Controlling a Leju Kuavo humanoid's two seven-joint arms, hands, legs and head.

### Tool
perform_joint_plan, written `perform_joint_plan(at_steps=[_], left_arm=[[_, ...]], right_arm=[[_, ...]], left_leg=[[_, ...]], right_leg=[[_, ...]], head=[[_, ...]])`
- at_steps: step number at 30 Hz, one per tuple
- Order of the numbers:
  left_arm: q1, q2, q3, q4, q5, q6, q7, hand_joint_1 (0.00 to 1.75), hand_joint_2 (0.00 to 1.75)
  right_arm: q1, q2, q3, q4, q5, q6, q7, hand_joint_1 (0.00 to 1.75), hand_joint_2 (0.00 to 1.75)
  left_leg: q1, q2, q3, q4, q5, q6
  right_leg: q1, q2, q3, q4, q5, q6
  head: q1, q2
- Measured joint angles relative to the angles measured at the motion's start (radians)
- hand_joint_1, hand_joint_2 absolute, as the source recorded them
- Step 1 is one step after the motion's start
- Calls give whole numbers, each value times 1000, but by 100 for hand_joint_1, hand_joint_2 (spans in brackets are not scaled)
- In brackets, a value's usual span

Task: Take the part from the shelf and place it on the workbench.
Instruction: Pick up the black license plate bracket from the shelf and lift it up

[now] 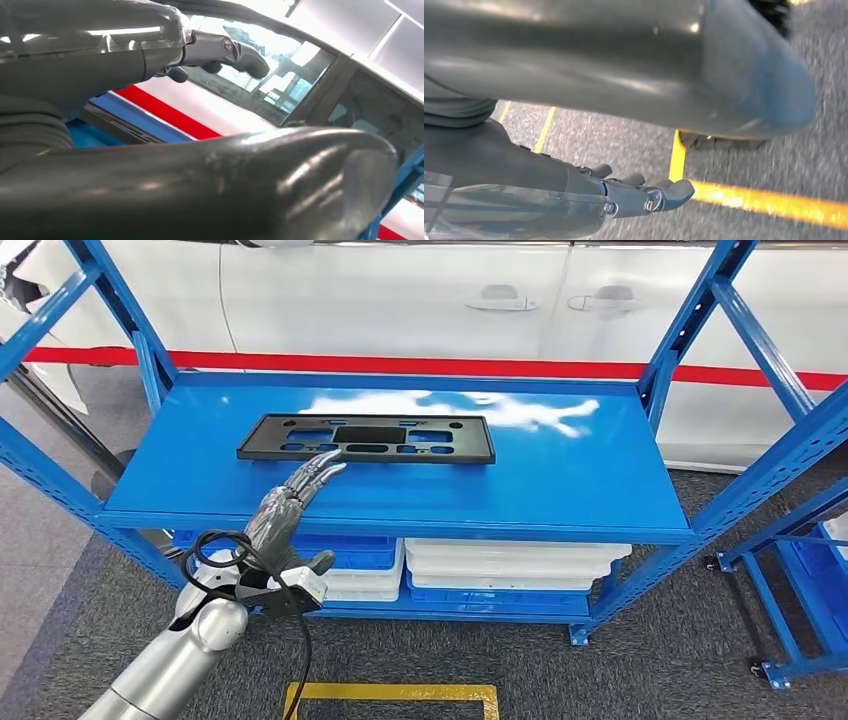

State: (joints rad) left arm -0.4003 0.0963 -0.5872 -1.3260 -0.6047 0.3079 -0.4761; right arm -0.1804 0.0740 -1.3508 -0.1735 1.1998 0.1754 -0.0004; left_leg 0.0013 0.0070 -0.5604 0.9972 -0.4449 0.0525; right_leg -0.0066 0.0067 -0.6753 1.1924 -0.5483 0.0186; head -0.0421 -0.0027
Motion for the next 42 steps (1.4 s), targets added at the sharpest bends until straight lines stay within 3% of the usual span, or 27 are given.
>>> perform_joint_plan(at_steps=[2, 3, 5, 7, 8, 12, 14, 16, 17, 18, 19, 21, 22, 23, 26, 28, 31, 32, 33, 34, 36, 37, 39, 42], left_arm=[[5, 0, 0, 0, -1, -1, 0, 0, 0], [8, 0, -1, 0, -1, -1, 0, 0, 0], [11, 0, -1, -1, -1, -1, 0, 0, 0], [11, 0, -1, -2, -1, -1, 0, 0, 0], [11, 0, -2, -2, -1, -1, 0, 0, 0], [10, 0, -3, -7, -2, -1, 0, 0, 0], [10, 1, -3, -11, -2, -1, 0, 0, 0], [13, 1, -4, -11, -2, -1, 0, 0, 0], [15, 1, -4, -11, -2, -1, 0, 0, 0], [17, 1, -5, -11, -2, -1, 0, 0, 0], [17, 1, -5, -11, -2, -1, 0, 0, 0], [16, 2, -5, -11, -2, -1, 0, 0, 0], [15, 2, -5, -11, -2, -2, 0, 0, 0], [14, 2, -6, -11, -2, -2, 1, 0, 0], [13, 3, -7, -14, -3, -4, 1, 0, 0], [10, 3, -8, -16, -2, -4, 0, 0, 0], [10, 2, -8, -17, -3, -6, 0, 0, 0], [12, 2, -8, -17, -3, -7, 0, 0, 0], [13, 2, -9, -17, -3, -7, 0, 0, 0], [14, 2, -9, -17, -3, -8, 0, 0, 0], [14, 2, -9, -17, -3, -9, 0, 0, 0], [13, 2, -9, -17, -3, -10, 0, 0, 0], [13, 2, -9, -17, -3, -11, 0, 0, 0], [11, 2, -10, -19, -3, -13, 0, 0, 0]], right_arm=[[2, 0, 0, 0, -1, 0, 0, 0, 0], [3, 0, 0, 0, -2, 0, 0, 0, 0], [5, -2, 0, 0, -2, 0, 0, 0, 0], [3, -4, 0, 0, -2, -1, 0, 0, 0], [2, -4, 0, 0, -2, 0, 0, 0, 0], [3, -4, 0, 0, -2, 0, 0, 0, 0], [4, -3, 0, 0, -3, 0, 0, 0, 0], [3, -3, 0, 0, -3, 0, -1, 0, 0], [4, -3, 0, 0, -3, 0, -1, 0, 0], [4, -3, 0, 0, -3, 0, -1, 0, 0], [4, -3, 0, 0, -3, 0, -1, 0, 0], [5, -3, 0, 0, -3, 0, -1, 0, 0], [4, -3, 0, 0, -3, 0, -1, 0, 0], [3, -3, 0, 0, -3, 0, -1, 0, 0], [2, -3, 0, 0, -4, 0, -1, 0, 0], [3, -3, 0, 0, -4, 0, -2, 0, 0], [4, -3, 0, 0, -4, 0, -3, 0, 0], [5, -3, 0, 0, -4, 0, -3, 0, 0], [6, -3, 1, 0, -5, 0, -3, 0, 0], [7, -3, 1, 0, -5, 0, -3, 0, 0], [7, -4, 1, 0, -5, 0, -3, 0, 0], [7, -4, 1, 0, -5, 0, -3, 0, 0], [4, -6, 1, 0, -5, 0, -3, 0, 0], [4, -5, 1, 0, -4, 0, -3, 0, 0]], left_leg=[[0, 1, 2, 0, -3, 0], [1, 0, 4, 1, -6, -1], [2, -1, 12, 3, -13, -6], [-2, -1, 16, 9, -23, -16], [-4, -1, 16, 11, -27, -21], [-3, 0, 13, 26, -47, -42], [1, -2, -28, 116, -93, -51], [6, -2, -101, 251, -143, -58], [9, -2, -128, 293, -148, -61], [11, -2, -139, 299, -133, -62], [13, -2, -130, 267, -100, -63], [14, -2, -80, 141, -21, -59], [13, -3, -57, 85, 0, -55], [11, -3, -45, 51, 8, -52], [9, -7, -40, 30, 4, -38], [11, -8, -30, 20, 6, -25], [7, -7, -21, 16, 1, -10], [5, -8, -19, 16, -1, -7], [2, -8, -16, 16, -5, -5], [0, -9, -11, 17, -8, -4], [-4, -11, 3, 17, -18, -5], [-7, -11, 8, 18, -24, -7], [-10, -11, 12, 17, -32, -15], [-11, -8, 15, 19, -43, -30]], right_leg=[[-7, -1, -57, 90, -18, 8], [-9, -2, -63, 87, 1, 10], [-14, -4, -18, -20, 77, 12], [-12, -6, 37, -135, 121, 5], [-10, -7, 50, -163, 124, -1], [-11, -5, 60, -179, 116, -24], [-15, -5, 69, -184, 113, -36], [-15, -5, 74, -183, 107, -42], [-15, -5, 76, -183, 104, -42], [-15, -4, 80, -182, 101, -41], [-16, -2, 85, -180, 97, -38], [-17, 0, 95, -177, 87, -30], [-16, 1, 96, -174, 83, -25], [-15, 1, 94, -173, 81, -19], [-14, -1, 93, -177, 80, 0], [-16, -3, 83, -146, 60, 9], [-15, -4, -11, 27, -11, 13], [-15, -4, -44, 78, -22, 13], [-15, -4, -62, 97, -14, 12], [-14, -4, -61, 78, 13, 8], [-8, -4, -12, -43, 92, -5], [-4, -5, 17, -105, 117, -13], [3, -8, 45, -166, 128, -23], [-2, -8, 59, -185, 123, -31]], head=[[0, 0], [0, 0], [0, 0], [0, 0], [0, 0], [0, 0], [0, 0], [0, 0], [0, 0], [0, 0], [0, 0], [0, 0], [0, 0], [0, 0], [0, 0], [0, 0], [0, 0], [0, 0], [0, 0], [0, 0], [0, 0], [0, 0], [0, 0], [0, 0]])
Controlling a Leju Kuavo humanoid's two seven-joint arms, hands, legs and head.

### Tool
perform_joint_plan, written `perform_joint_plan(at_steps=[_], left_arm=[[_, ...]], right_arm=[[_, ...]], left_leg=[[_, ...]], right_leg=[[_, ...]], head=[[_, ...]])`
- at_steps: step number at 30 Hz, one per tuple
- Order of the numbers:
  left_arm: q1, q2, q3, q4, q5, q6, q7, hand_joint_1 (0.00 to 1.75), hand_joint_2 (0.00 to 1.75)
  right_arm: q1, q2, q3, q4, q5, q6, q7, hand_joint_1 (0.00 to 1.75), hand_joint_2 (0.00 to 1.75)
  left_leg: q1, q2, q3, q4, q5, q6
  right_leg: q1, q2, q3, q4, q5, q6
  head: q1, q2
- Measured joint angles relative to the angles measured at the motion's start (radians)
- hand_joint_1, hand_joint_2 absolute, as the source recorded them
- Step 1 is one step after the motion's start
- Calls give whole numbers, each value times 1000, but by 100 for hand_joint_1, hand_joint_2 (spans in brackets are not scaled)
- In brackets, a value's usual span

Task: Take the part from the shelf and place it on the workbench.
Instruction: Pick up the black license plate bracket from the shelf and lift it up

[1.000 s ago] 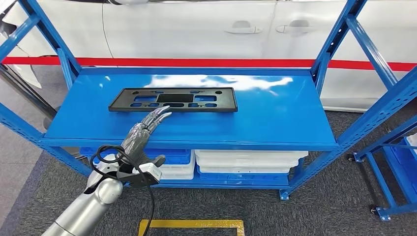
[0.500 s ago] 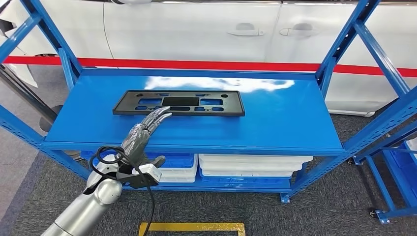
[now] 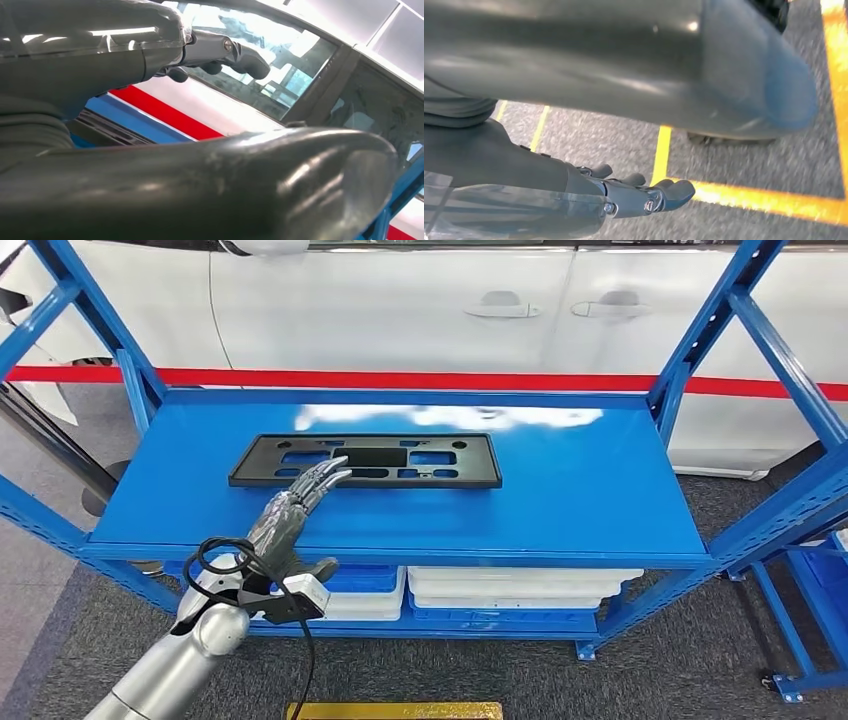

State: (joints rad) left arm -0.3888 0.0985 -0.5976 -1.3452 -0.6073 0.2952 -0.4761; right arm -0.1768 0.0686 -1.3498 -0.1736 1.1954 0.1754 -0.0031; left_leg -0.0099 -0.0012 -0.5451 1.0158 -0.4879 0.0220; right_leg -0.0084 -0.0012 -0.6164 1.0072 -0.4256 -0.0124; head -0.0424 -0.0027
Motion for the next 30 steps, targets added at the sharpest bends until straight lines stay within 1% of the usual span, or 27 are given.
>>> perform_joint_plan(at_steps=[1, 2, 3, 4, 5, 6, 7, 8, 9, 10, 11, 12, 15, 16, 17, 18, 19, 20, 21, 22, 23, 24, 25, 26, 27, 28, 30], left_arm=[[-2, 0, 0, -1, 0, -1, 0, 0, 0], [-3, 0, 0, -2, 0, -2, 0, 0, 0], [-3, 0, 0, -3, 0, -3, 0, 0, 0], [-2, 0, -1, -3, 0, -4, 0, 0, 0], [1, 0, -1, -3, 0, -4, 0, 0, 0], [3, 0, -1, -3, 0, -5, 0, 0, 0], [5, 0, -1, -3, 0, -5, 0, 0, 0], [5, 0, -2, -3, 0, -5, 0, 0, 0], [4, 0, -2, -3, 0, -5, 0, 0, 0], [4, 1, -2, -3, 1, -5, 0, 0, 0], [3, 1, -2, -3, 1, -5, 0, 0, 0], [2, 1, -2, -3, 1, -5, 0, 0, 0], [2, 2, -3, -4, 1, -6, 0, 0, 0], [0, 2, -3, -5, 1, -6, 0, 0, 0], [-1, 2, -3, -6, 0, -6, 0, 0, 0], [-1, 1, -3, -6, 0, -6, 0, 0, 0], [-1, 1, -3, -6, 0, -6, 0, 0, 0], [0, 1, -3, -6, 0, -7, 0, 0, 0], [1, 1, -3, -6, 0, -7, 0, 0, 0], [2, 1, -3, -6, 0, -7, 0, 0, 0], [3, 1, -4, -6, 0, -7, 0, 0, 0], [3, 1, -4, -6, 0, -8, 0, 0, 0], [2, 1, -4, -6, 0, -8, 0, 0, 0], [2, 1, -4, -6, 0, -8, 0, 0, 0], [2, 1, -4, -6, 0, -9, 0, 0, 0], [1, 1, -4, -6, 0, -10, 0, 0, 0], [1, 1, -4, -7, -1, -11, 0, 0, 0]], right_arm=[[1, 0, 0, 0, 0, 0, 0, 0, 0], [1, 1, 0, 0, 0, 0, 0, 0, 0], [1, 1, 1, 0, 0, 0, 0, 0, 0], [1, 1, 1, 0, 0, 0, 0, 0, 0], [1, 1, 2, 0, 0, 0, 0, 0, 0], [1, 1, 2, 0, 0, 0, 0, 0, 0], [1, 1, 3, 0, 0, 0, 0, 0, 0], [1, 1, 4, 0, 0, 0, 0, 0, 0], [2, 1, 4, 0, 0, 0, 1, 0, 0], [2, 1, 5, 0, 0, 0, 1, 0, 0], [1, 1, 6, 0, 0, 0, 1, 0, 0], [1, 1, 7, 0, 1, 0, 2, 0, 0], [-1, 1, 9, 0, 2, 0, 3, 0, 0], [-1, 1, 10, 0, 2, 0, 3, 0, 0], [-2, 1, 10, 0, 2, 0, 3, 0, 0], [-2, 1, 11, 0, 2, 0, 3, 0, 0], [-2, 1, 12, 0, 2, 0, 3, 0, 0], [-1, 1, 12, 0, 2, 0, 3, 0, 0], [0, 1, 13, 0, 2, 0, 3, 0, 0], [2, 1, 14, 0, 2, 0, 3, 0, 0], [3, 1, 14, 0, 2, 0, 3, 0, 0], [3, 0, 14, 0, 2, 0, 3, 0, 0], [3, -1, 15, 0, 2, 0, 3, 0, 0], [2, -2, 15, 0, 2, 0, 3, 0, 0], [1, -3, 15, 0, 2, 0, 3, 0, 0], [0, -4, 15, 0, 2, 0, 3, 0, 0], [-1, -3, 16, 0, 1, 0, 3, 0, 0]], left_leg=[[1, 0, -7, 19, -13, -6], [3, 0, -24, 59, -33, -12], [7, 0, -53, 118, -57, -17], [11, 0, -92, 186, -82, -22], [16, 0, -127, 243, -95, -26], [20, 0, -151, 272, -91, -31], [25, 0, -156, 264, -68, -34], [28, 1, -142, 218, -28, -36], [31, 1, -118, 151, 13, -38], [30, 1, -92, 90, 41, -39], [29, 0, -73, 47, 56, -36], [27, -1, -65, 27, 55, -31], [22, -4, -60, 18, 47, -9], [23, -5, -56, 14, 46, -2], [25, -5, -51, 11, 45, 5], [25, -5, -48, 9, 43, 10], [23, -4, -45, 9, 40, 14], [20, -4, -43, 9, 37, 18], [17, -5, -39, 9, 33, 20], [14, -6, -33, 9, 28, 22], [11, -7, -25, 9, 23, 23], [8, -7, -16, 8, 17, 23], [5, -8, -8, 8, 10, 22], [3, -8, -3, 8, 4, 19], [2, -7, -1, 7, 0, 15], [2, -7, 1, 5, -3, 10], [3, -6, 7, 0, -9, 0]], right_leg=[[-4, 0, 8, -7, -1, -4], [-7, -1, 16, -13, -2, -8], [-7, -1, 22, -16, -5, -10], [-7, -2, 26, -15, -9, -12], [-7, -1, 30, -14, -14, -13], [-8, 0, 35, -13, -19, -11], [-9, 1, 41, -11, -25, -9], [-11, 2, 48, -8, -32, -5], [-13, 3, 54, -5, -40, 1], [-14, 4, 58, 0, -48, 8], [-13, 5, 59, 4, -53, 15], [-12, 6, 59, 6, -57, 22], [-16, 5, 61, 5, -63, 39], [-17, 4, 56, 18, -71, 43], [-17, 3, 39, 54, -89, 46], [-17, 2, 9, 109, -113, 48], [-16, 2, -33, 178, -139, 48], [-15, 2, -75, 243, -156, 48], [-14, 2, -105, 281, -156, 46], [-12, 2, -119, 285, -136, 42], [-8, 2, -113, 250, -97, 35], [-2, 3, -92, 186, -48, 24], [4, 2, -66, 123, -12, 11], [9, 1, -43, 67, 11, 1], [14, 1, -30, 35, 17, -7], [16, 0, -25, 24, 9, -11], [13, 0, -14, 7, 6, -15]], head=[[0, 0], [0, 0], [0, 0], [0, 0], [0, 0], [0, 0], [0, 0], [0, 0], [0, 0], [0, 0], [0, 0], [0, 0], [0, 0], [0, 0], [0, 0], [0, 0], [0, 0], [0, 0], [0, 0], [0, 0], [0, 0], [0, 0], [0, 0], [0, 0], [0, 0], [0, 0], [0, 0]])
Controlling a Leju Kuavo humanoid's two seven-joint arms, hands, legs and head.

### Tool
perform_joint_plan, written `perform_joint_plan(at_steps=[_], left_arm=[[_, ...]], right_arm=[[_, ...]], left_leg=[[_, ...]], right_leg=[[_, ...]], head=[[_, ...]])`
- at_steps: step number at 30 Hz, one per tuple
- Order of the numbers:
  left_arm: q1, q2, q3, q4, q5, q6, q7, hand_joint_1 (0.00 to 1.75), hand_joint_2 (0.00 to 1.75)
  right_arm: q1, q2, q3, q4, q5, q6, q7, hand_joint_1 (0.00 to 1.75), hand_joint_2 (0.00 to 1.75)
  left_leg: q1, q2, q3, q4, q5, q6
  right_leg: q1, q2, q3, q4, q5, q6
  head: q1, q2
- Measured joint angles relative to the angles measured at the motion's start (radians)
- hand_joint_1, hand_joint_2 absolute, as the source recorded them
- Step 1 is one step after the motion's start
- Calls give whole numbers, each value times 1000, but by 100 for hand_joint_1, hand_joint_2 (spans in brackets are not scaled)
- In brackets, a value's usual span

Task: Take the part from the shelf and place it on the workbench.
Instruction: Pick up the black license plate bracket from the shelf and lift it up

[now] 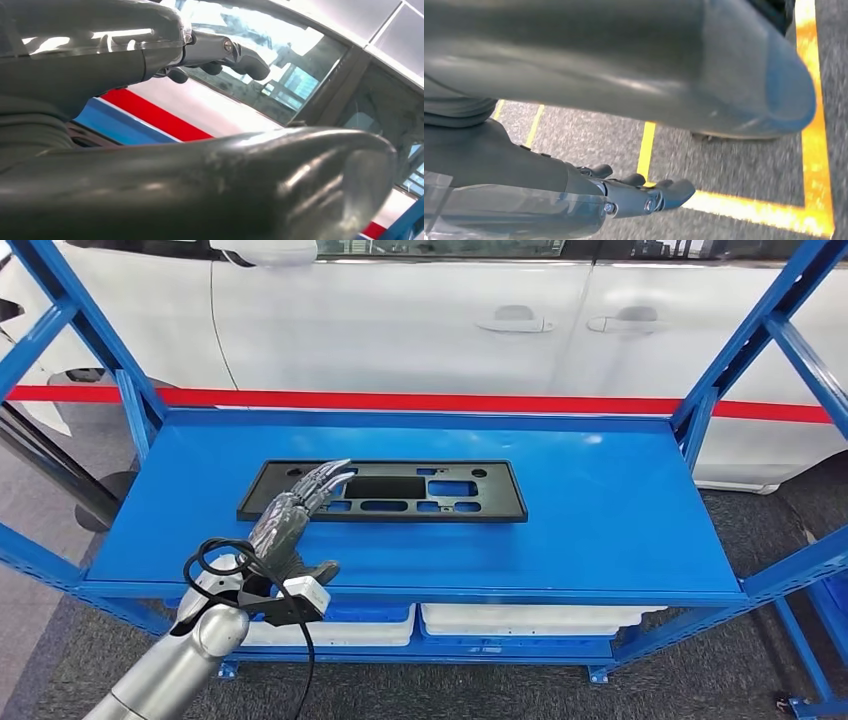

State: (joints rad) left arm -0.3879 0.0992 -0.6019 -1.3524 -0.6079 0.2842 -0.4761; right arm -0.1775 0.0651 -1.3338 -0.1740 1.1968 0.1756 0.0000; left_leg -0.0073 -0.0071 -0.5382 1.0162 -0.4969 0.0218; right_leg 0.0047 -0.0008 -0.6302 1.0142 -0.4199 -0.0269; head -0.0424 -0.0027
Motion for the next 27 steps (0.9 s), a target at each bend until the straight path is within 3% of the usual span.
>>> perform_joint_plan(at_steps=[2, 3, 5, 6, 7, 9, 11, 12, 15, 17, 18, 20, 21, 22, 23, 24, 26, 27], left_arm=[[-3, 0, 0, -2, 0, -1, 0, 0, 0], [-4, 0, 0, -2, 0, -1, 0, 0, 0], [-2, 1, 0, -2, -1, -1, 0, 0, 0], [1, 1, -1, -2, -2, -2, 0, 0, 0], [3, 1, -1, -2, -2, -3, 0, 0, 0], [3, 1, -2, -2, -5, -5, 2, 0, 0], [1, 2, -2, -2, -8, -6, 4, 0, 0], [0, 2, -2, -2, -10, -7, 5, 0, 0], [-1, 4, -3, -2, -14, -10, 8, 0, 0], [-3, 4, -3, -2, -17, -10, 12, 0, 0], [-4, 4, -3, -2, -18, -11, 15, 0, 0], [-4, 4, -3, -1, -21, -13, 21, 0, 0], [-3, 3, -4, 0, -24, -14, 22, 0, 44], [-3, 3, -4, 2, -26, -15, 23, 0, 87], [-2, 3, -4, 3, -29, -15, 24, 0, 131], [-2, 3, -4, 5, -31, -15, 25, 0, 175], [-3, 3, -5, 7, -34, -15, 26, 0, 175], [-4, 2, -6, 8, -37, -14, 28, 0, 175]], right_arm=[[2, 1, 1, 0, -1, 0, 0, 0, 0], [2, 1, 1, 0, -2, 0, 0, 0, 0], [2, 1, 1, 0, -2, 0, 0, 0, 0], [2, 1, 1, 0, -2, 0, 0, 0, 0], [2, 1, 1, 0, -3, 0, 0, 0, 0], [4, 1, 1, 0, -4, 0, 0, 0, 0], [3, 1, 2, 0, -5, 0, 0, 0, 0], [3, 1, 2, 0, -6, 0, 0, 0, 0], [1, 1, 2, 0, -7, 0, 0, 0, 0], [1, 2, 2, 0, -8, 1, 0, 0, 0], [1, 2, 2, 0, -9, 1, 0, 0, 0], [1, 3, 2, 0, -10, 1, 0, 0, 0], [2, 3, 2, 0, -10, 1, 0, 0, 0], [3, 3, 2, 0, -10, 1, 0, 0, 0], [4, 3, 3, 0, -10, 1, 0, 0, 0], [4, 3, 3, 0, -10, 1, 0, 0, 0], [4, 2, 3, 0, -10, 0, 0, 0, 0], [2, 1, 4, 0, -10, 0, 0, 0, 0]], left_leg=[[0, 1, -7, 32, -21, -12], [3, 2, -29, 78, -41, -19], [12, 2, -102, 205, -83, -30], [16, 2, -134, 250, -87, -35], [20, 2, -151, 262, -72, -39], [26, 4, -133, 179, 8, -45], [26, 5, -92, 70, 60, -44], [24, 4, -80, 40, 65, -38], [20, 0, -73, 24, 56, -13], [22, 0, -65, 14, 56, 0], [23, 0, -62, 11, 56, 5], [21, 1, -58, 10, 52, 12], [20, 1, -57, 10, 50, 14], [19, 0, -54, 10, 47, 15], [18, -1, -50, 10, 43, 16], [17, -2, -43, 10, 39, 15], [14, -3, -31, 10, 29, 11], [12, -3, -28, 10, 26, 8]], right_leg=[[-8, -1, 23, -21, -2, -4], [-12, -2, 34, -28, -4, -5], [-12, -1, 46, -30, -13, -9], [-13, -1, 51, -29, -19, -7], [-14, 0, 57, -26, -26, -5], [-17, 2, 70, -15, -43, 3], [-18, 3, 76, -2, -61, 16], [-18, 4, 75, 2, -66, 22], [-18, 3, 73, 1, -72, 37], [-20, 1, 63, 29, -91, 46], [-21, 1, 41, 71, -113, 49], [-21, 1, -34, 201, -162, 55], [-21, 1, -70, 255, -173, 55], [-21, 1, -93, 278, -165, 55], [-20, 1, -95, 262, -136, 52], [-19, 1, -79, 212, -93, 46], [-12, 2, -27, 82, -21, 32], [-9, 1, -8, 38, -8, 26]], head=[[0, 0], [0, 0], [0, 0], [0, 0], [0, 0], [0, 0], [0, 0], [0, 0], [0, 0], [0, 0], [0, 0], [0, 0], [0, 0], [0, 0], [0, 0], [0, 0], [0, 0], [0, 0]])
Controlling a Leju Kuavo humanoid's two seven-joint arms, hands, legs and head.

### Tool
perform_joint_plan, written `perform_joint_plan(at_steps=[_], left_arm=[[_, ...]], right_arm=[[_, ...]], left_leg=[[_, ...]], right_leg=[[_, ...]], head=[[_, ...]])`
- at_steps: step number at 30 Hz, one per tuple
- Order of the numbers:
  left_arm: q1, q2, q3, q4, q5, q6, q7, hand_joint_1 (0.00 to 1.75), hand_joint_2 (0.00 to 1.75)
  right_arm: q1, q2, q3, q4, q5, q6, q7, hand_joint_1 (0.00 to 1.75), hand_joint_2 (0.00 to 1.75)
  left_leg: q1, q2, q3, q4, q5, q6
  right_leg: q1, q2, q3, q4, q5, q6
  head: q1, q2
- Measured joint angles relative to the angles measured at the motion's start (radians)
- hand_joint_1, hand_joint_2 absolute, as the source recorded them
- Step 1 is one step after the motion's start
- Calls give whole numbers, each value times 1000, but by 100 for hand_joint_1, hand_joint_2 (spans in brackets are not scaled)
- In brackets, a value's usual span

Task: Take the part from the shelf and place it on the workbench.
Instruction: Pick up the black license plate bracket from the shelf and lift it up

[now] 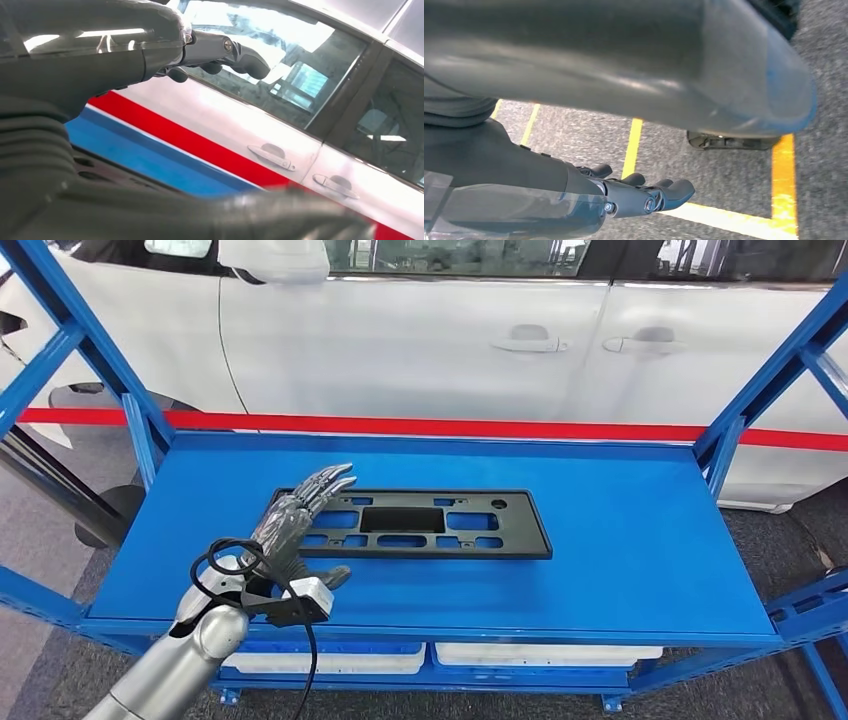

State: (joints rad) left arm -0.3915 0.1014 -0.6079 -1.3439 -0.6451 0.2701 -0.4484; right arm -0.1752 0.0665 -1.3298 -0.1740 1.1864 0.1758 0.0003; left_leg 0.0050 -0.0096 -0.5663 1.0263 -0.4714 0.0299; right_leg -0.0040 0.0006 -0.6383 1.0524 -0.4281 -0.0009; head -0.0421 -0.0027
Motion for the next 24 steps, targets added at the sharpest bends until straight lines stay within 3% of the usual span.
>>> perform_joint_plan(at_steps=[4, 14, 24], left_arm=[[-3, -1, -4, 6, -69, 45, 23, 0, 175], [-41, -5, -39, 66, -376, 291, 136, 0, 175], [-85, -9, -70, 147, -402, 287, 145, 0, 175]], right_arm=[[-3, 0, 4, 0, 0, 0, 1, 0, 0], [-10, 1, 18, 0, 2, -3, 16, 0, 0], [-13, 3, 25, 0, 3, -3, 24, 0, 0]], left_leg=[[-5, 3, 2, 0, -7, -1], [-3, 4, 10, -12, -5, -12], [-3, 4, 11, -12, -4, -16]], right_leg=[[1, 3, 15, -35, -4, 8], [3, 5, 16, -32, -9, -1], [3, 5, 17, -31, -8, -1]], head=[[0, 0], [0, 0], [0, 0]])
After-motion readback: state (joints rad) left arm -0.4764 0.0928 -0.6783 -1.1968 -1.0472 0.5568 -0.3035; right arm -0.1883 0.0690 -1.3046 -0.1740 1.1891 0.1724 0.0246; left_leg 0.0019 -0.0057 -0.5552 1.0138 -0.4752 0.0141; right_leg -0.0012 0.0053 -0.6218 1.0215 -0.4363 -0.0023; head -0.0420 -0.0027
